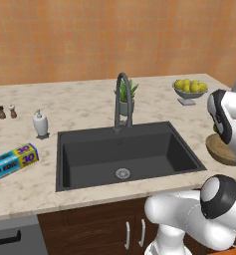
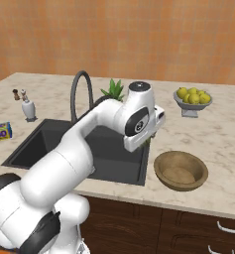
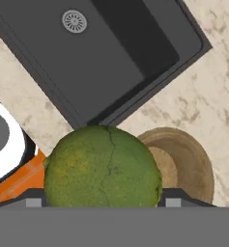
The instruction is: Pick the lime from the sink and place it in the bowl. Then pick the bowl and place it in the microwave. Then close the microwave door and press the start button.
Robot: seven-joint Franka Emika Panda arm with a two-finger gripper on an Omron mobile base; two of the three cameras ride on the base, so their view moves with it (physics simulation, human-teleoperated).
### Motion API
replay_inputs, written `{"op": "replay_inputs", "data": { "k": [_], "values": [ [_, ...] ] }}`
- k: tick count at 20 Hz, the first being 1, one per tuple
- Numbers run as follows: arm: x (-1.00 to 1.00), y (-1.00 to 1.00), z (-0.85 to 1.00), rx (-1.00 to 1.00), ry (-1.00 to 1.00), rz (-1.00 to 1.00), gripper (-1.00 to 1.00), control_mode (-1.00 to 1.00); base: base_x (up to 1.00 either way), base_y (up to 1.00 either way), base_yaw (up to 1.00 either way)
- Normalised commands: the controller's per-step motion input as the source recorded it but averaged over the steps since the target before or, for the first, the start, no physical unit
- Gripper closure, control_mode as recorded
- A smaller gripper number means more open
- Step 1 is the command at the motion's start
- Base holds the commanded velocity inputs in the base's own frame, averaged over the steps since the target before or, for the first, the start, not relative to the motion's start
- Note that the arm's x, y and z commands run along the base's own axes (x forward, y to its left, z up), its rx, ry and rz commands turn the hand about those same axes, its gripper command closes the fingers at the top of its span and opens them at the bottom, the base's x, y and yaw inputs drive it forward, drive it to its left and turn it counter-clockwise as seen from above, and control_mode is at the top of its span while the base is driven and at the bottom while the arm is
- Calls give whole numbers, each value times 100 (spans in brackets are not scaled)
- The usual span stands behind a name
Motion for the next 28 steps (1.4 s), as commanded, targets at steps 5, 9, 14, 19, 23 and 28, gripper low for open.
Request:
{"op": "replay_inputs", "data": {
  "k": [5,9,14,19,23,28],
  "values": [
    [1,-54,-16,0,2,-18,100,-100,0,0,0],
    [9,-51,-16,0,2,-14,100,-100,0,0,0],
    [17,-38,-22,6,2,-16,100,-100,0,0,0],
    [30,-17,-36,5,0,-14,100,-100,0,0,0],
    [22,-30,-34,12,1,-14,100,-100,0,0,0],
    [11,-19,-43,13,5,-16,100,-100,0,0,0]
  ]
}}
